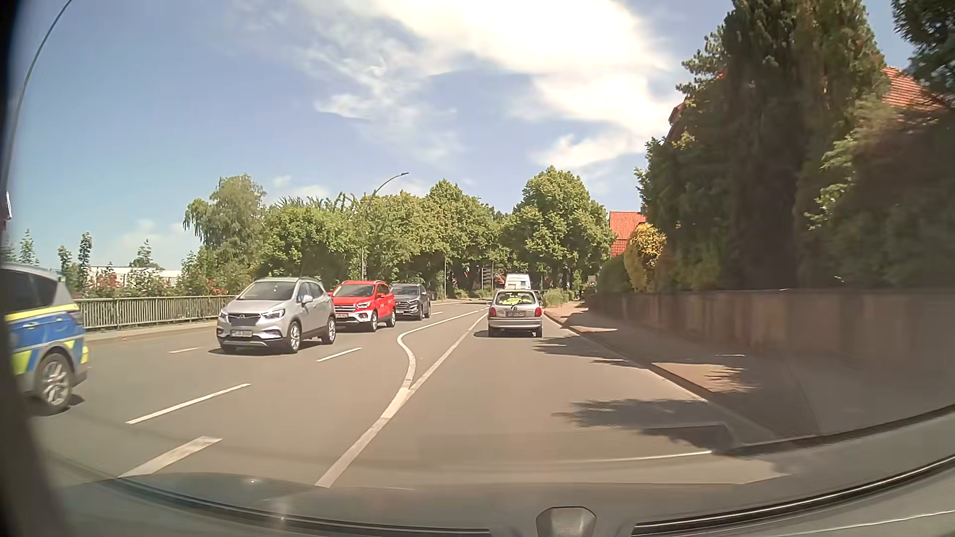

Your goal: Follow the waypoints while adhering to traffic rules and regulations

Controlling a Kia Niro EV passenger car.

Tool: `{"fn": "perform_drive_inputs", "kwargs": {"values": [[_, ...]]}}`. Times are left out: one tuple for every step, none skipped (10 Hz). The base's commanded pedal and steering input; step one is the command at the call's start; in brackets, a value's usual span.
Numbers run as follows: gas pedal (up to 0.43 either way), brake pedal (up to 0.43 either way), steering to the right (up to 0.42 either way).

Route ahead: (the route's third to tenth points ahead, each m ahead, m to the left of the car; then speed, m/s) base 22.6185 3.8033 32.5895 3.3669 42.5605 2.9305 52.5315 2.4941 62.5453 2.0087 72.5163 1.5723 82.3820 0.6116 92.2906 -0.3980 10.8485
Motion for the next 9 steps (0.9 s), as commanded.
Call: {"fn": "perform_drive_inputs", "kwargs": {"values": [[0.15,0.006,-0.008],[0.15,0.006,-0.007],[0.15,0.006,-0.006],[0.15,0.006,-0.006],[0.15,0.006,-0.003],[0.15,0.006,0.001],[0.15,0.006,0.003],[0.15,0.006,0.005],[0.15,0.006,0.006]]}}
